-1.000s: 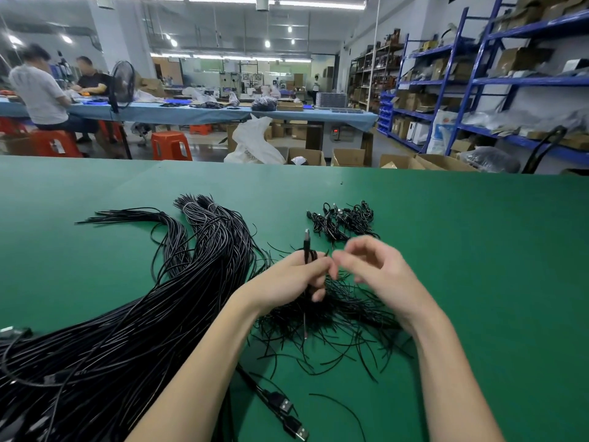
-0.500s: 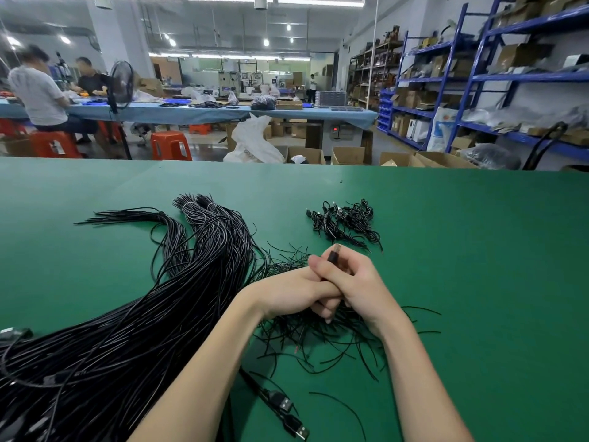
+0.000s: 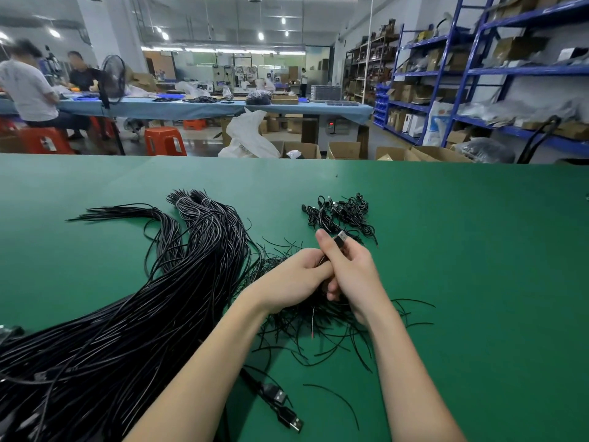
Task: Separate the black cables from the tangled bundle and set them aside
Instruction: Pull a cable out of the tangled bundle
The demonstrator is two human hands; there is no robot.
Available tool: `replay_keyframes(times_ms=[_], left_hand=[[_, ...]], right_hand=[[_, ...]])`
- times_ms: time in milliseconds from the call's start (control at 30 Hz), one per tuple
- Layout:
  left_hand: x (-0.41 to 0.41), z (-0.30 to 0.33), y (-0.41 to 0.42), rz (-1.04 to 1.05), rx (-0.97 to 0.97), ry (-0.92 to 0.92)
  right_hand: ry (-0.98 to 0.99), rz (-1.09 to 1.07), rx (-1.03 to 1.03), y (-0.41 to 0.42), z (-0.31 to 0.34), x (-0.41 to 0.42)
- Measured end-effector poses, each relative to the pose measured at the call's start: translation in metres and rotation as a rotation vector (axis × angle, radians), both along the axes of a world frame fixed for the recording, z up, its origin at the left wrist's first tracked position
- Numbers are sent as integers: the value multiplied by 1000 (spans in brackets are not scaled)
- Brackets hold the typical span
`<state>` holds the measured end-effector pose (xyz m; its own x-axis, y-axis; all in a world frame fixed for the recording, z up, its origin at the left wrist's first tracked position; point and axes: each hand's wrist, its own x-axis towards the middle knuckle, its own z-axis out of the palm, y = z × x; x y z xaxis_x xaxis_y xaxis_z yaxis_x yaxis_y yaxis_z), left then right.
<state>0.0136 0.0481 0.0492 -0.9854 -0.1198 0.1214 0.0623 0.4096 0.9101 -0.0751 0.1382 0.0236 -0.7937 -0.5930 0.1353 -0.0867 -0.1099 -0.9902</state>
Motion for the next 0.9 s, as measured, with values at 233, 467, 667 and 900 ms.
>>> replay_keyframes(times_ms=[233,467,667,900], left_hand=[[-7,-5,1,113,89,70],[-9,-13,-6,317,277,70],[-12,-16,-3,252,498,45],[-11,-17,0,283,305,2]], right_hand=[[34,-41,-32,-6,-7,-7],[136,-54,-36,1,-13,-10],[115,-109,9,10,-15,-12],[468,-192,159,10,-11,-11]])
